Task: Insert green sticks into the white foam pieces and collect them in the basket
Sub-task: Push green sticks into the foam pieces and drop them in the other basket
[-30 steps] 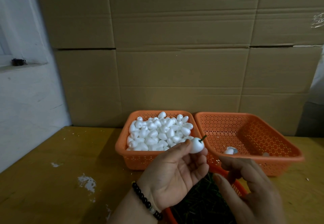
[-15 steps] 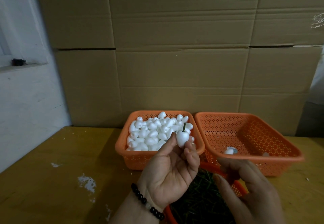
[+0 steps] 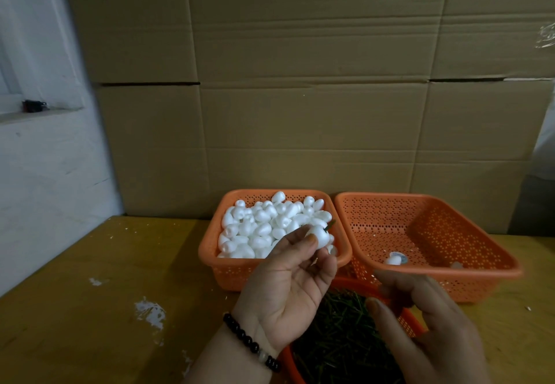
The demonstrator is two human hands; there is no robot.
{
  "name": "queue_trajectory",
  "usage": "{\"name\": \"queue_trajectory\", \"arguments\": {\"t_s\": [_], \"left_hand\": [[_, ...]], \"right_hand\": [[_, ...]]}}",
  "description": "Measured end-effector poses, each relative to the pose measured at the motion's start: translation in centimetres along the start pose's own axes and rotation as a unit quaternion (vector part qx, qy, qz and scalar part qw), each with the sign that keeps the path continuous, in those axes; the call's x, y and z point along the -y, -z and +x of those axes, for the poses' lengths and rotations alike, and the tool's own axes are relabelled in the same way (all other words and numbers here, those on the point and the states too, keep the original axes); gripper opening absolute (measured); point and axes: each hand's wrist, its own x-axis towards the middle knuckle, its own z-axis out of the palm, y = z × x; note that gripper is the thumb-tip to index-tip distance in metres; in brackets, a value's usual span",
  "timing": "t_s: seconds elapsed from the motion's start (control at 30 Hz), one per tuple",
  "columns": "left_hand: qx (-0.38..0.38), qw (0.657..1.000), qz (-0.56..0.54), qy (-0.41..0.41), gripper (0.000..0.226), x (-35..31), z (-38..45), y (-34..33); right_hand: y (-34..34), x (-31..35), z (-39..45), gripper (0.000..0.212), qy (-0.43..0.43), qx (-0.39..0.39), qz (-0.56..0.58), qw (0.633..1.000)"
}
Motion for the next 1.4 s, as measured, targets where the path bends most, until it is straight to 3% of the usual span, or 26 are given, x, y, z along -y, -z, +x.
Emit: {"name": "queue_trajectory", "arguments": {"t_s": [0.1,0.33,0.47,0.63,0.7,0.83,1.0,1.17,1.23,1.4], "left_hand": [[0.004,0.998,0.046,-0.035,0.017,0.2,0.1,0.0],[0.011,0.980,0.173,-0.102,0.024,0.9,0.0,0.0],[-0.018,0.918,0.365,-0.155,0.031,1.6,-0.1,0.4],[0.004,0.815,0.557,-0.160,0.042,2.5,-0.4,0.7],[0.017,0.799,0.582,-0.151,0.040,2.8,-0.5,0.8],[0.040,0.798,0.586,-0.136,0.043,3.2,-0.4,0.9],[0.056,0.790,0.601,-0.103,0.055,3.1,-0.1,1.3],[0.062,0.750,0.656,-0.057,0.068,1.9,-0.2,1.4],[0.032,0.736,0.670,-0.091,0.058,1.6,-0.1,1.5],[-0.025,0.695,0.693,-0.189,0.010,1.3,0.1,1.8]], "right_hand": [[0.0,0.2,0.2,0.030,-0.002,0.000,0.000,1.000],[-0.1,0.2,0.3,0.048,-0.003,-0.021,-0.024,0.999],[-0.1,0.0,0.7,0.050,0.036,-0.033,-0.106,0.993],[-0.2,-0.2,0.5,0.048,0.083,-0.008,-0.113,0.990],[-0.2,-0.3,0.5,0.043,0.100,0.002,-0.117,0.988],[-0.1,-0.6,0.5,0.033,0.133,0.028,-0.132,0.982],[-0.1,-0.4,0.4,0.025,0.110,0.035,-0.132,0.984],[0.8,-1.0,1.6,0.014,0.060,0.035,-0.145,0.987],[1.5,-1.7,3.0,0.026,-0.018,0.053,-0.142,0.988],[2.0,-6.3,7.9,0.019,-0.115,0.117,-0.200,0.966]]}}
